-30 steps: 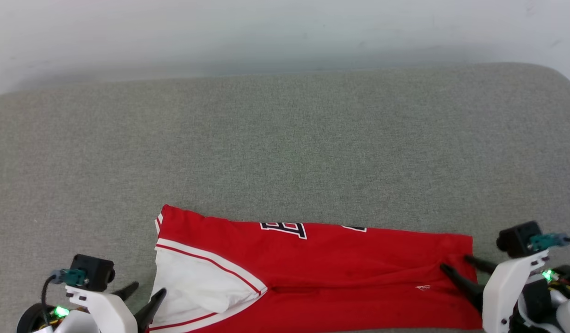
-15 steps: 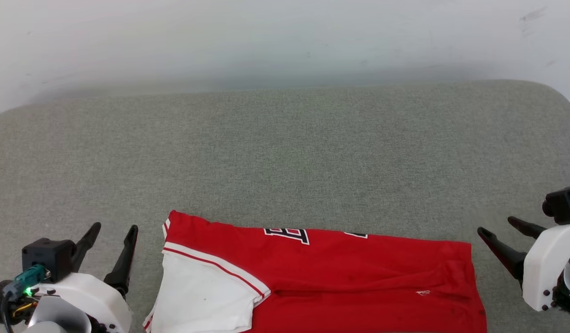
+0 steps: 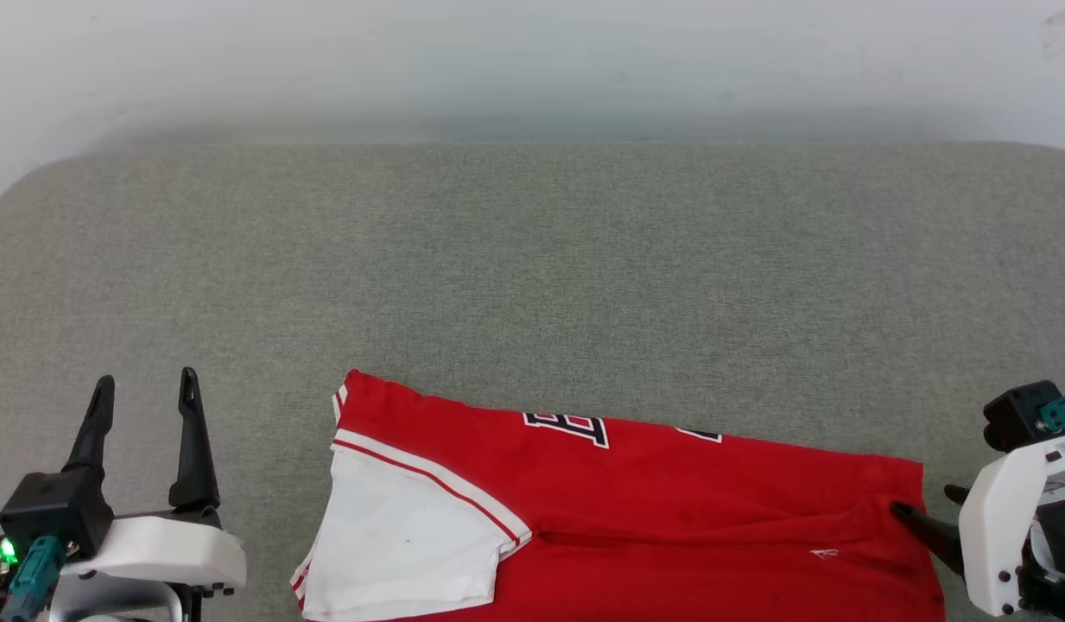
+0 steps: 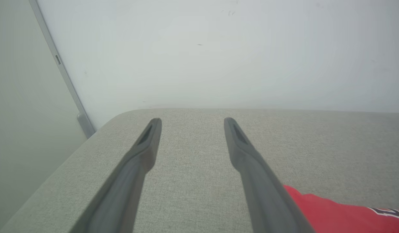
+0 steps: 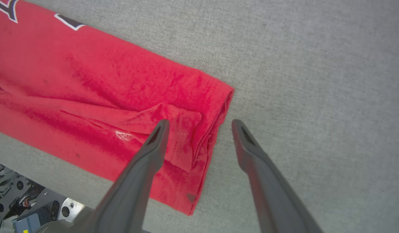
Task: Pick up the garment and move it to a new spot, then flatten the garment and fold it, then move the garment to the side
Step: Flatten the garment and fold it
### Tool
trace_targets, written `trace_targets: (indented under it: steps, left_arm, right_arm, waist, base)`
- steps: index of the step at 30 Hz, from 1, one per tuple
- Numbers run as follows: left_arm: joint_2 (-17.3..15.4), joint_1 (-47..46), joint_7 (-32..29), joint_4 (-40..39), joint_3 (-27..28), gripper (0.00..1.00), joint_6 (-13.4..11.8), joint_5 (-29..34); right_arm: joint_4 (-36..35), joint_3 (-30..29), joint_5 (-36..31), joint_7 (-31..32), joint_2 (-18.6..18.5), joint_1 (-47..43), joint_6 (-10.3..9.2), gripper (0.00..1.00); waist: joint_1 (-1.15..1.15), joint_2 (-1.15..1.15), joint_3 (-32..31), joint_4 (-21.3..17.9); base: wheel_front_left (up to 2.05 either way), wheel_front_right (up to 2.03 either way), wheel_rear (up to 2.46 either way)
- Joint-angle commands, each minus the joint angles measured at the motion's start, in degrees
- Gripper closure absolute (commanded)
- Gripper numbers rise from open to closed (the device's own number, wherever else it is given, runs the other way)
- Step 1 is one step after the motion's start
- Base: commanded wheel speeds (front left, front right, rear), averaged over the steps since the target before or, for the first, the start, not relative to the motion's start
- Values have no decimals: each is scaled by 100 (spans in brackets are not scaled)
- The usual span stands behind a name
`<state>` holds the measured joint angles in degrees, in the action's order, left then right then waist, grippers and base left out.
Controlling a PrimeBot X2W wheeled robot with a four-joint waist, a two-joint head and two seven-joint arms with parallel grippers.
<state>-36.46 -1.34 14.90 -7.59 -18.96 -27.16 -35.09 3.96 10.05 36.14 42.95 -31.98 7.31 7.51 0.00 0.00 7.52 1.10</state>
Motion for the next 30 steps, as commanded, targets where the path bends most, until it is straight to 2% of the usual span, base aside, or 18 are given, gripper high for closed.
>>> trace_targets:
  steps: [1, 7, 14, 19, 20, 21, 30]
  left_arm:
    - [90, 114, 40, -21, 99, 0, 54, 111]
    - [771, 430, 41, -23, 766, 0, 314, 855]
    - [1655, 706, 41, 7, 1352, 0, 664, 1638]
    - [2202, 865, 37, 86, 1727, 0, 1038, 2093]
    - [2291, 868, 37, 98, 1804, 0, 1120, 2171]
    - [2367, 873, 36, 120, 1874, 0, 1192, 2240]
    - [2817, 895, 36, 167, 2378, 0, 1727, 2747]
  right_arm:
    - [37, 14, -36, 41, 66, -41, -5, 0]
    - [489, 55, -66, 166, 300, -26, -5, 0]
    - [1147, 362, -45, 128, 495, -81, -4, 0]
    - [1380, 667, -1, -74, 588, -87, 0, 0]
    - [1393, 720, 33, -156, 590, -81, 6, 58]
    - [1412, 748, 54, -227, 590, -56, 6, 100]
    - [1490, 480, 217, -722, 153, 285, -11, 100]
  waist:
    - [0, 0, 45, 63]
    - [0, 0, 142, 206]
    - [0, 0, 204, 255]
    - [0, 0, 193, 265]
    - [0, 0, 189, 268]
    - [0, 0, 184, 268]
    - [0, 0, 86, 201]
  base:
    - [0, 0, 0]
    - [0, 0, 0]
    - [0, 0, 0]
    - [0, 0, 0]
    - [0, 0, 0]
    - [0, 0, 0]
    - [0, 0, 0]
